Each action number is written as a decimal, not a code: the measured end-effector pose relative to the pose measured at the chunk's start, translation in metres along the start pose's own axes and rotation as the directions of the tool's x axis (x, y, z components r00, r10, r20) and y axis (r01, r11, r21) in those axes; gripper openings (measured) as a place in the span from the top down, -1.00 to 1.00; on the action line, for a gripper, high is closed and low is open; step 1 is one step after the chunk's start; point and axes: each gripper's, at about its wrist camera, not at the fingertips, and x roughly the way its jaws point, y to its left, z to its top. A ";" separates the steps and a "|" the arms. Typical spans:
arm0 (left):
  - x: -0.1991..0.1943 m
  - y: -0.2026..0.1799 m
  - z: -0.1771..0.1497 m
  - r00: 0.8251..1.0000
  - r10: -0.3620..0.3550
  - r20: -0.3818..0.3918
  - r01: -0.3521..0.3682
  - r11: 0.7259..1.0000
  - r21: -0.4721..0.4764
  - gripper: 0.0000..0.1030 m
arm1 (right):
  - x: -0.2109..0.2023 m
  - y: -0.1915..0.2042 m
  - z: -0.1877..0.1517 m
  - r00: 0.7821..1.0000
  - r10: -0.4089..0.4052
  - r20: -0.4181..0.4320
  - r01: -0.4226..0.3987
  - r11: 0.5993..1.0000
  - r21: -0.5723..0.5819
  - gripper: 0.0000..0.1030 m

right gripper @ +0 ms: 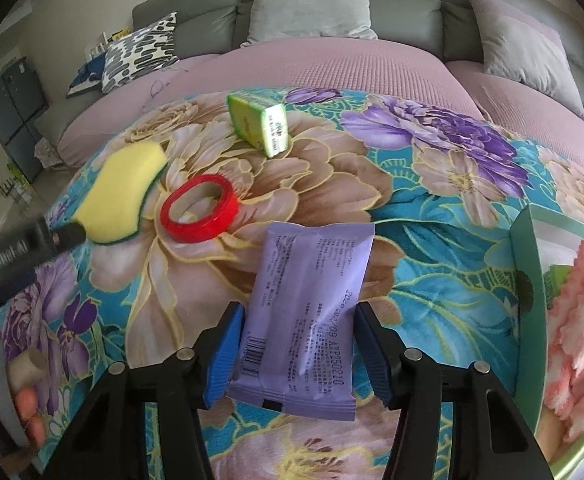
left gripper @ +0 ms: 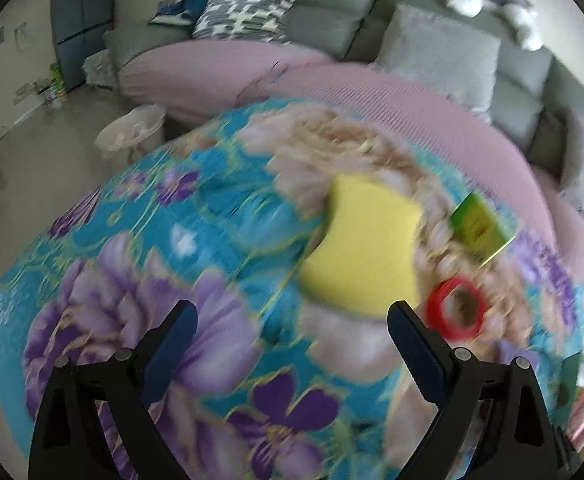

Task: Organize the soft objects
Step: 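Grasp the purple packet with the right tool while the left tool grasps the yellow sponge, then carry the purple packet and yellow sponge over the tray with both tools, then open both tools to drop the sponge and purple packet into the tray, then move both tools back toward the red tape roll and green-white tube, then grasp the green-white tube with the right tool while the left tool grasps the red tape roll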

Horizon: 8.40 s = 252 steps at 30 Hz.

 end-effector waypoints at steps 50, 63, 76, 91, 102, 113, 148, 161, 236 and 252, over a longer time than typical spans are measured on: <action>-0.105 -0.112 -0.006 0.959 -0.244 0.147 0.204 0.948 0.243 -0.28 | -0.144 -0.096 0.001 0.951 0.052 0.305 -0.115 0.974 0.194 -0.10; -0.148 -0.253 -0.097 0.896 -0.444 -0.027 0.401 0.782 0.477 -0.28 | -0.214 -0.205 -0.053 0.940 -0.186 0.285 0.068 0.923 0.378 -0.10; -0.138 -0.302 -0.152 0.895 -0.427 -0.128 0.419 0.710 0.566 -0.29 | -0.202 -0.255 -0.080 0.968 -0.147 0.203 0.048 0.904 0.425 -0.12; -0.101 -0.305 -0.190 0.899 -0.332 -0.284 0.437 0.673 0.596 -0.30 | -0.173 -0.268 -0.093 0.989 -0.124 0.084 0.076 0.898 0.434 -0.14; -0.101 -0.306 -0.190 0.898 -0.319 -0.303 0.440 0.671 0.597 -0.35 | -0.173 -0.271 -0.095 0.990 -0.125 0.068 0.084 0.895 0.438 -0.15; -0.115 -0.303 -0.184 0.892 -0.333 -0.305 0.452 0.663 0.597 -0.68 | -0.186 -0.270 -0.093 0.983 -0.156 0.100 0.097 0.892 0.441 -0.28; -0.105 -0.176 -0.082 0.978 -0.204 -0.050 0.209 0.916 0.341 -0.68 | -0.177 -0.185 -0.054 0.966 -0.031 0.257 -0.045 0.958 0.284 -0.38; -0.082 -0.120 -0.053 0.989 -0.140 -0.039 0.145 0.961 0.235 -0.68 | -0.134 -0.119 -0.034 0.979 0.028 0.202 -0.062 0.984 0.165 -0.38; 0.031 -0.040 0.011 0.987 -0.134 -0.084 0.136 0.991 0.018 -0.06 | 0.069 0.013 0.141 0.967 0.242 -0.076 -0.251 0.957 -0.147 -0.10; 0.009 -0.044 0.013 0.986 -0.162 -0.046 0.164 0.986 0.032 -0.06 | 0.047 0.017 0.138 0.972 0.228 -0.050 -0.233 0.959 -0.162 0.55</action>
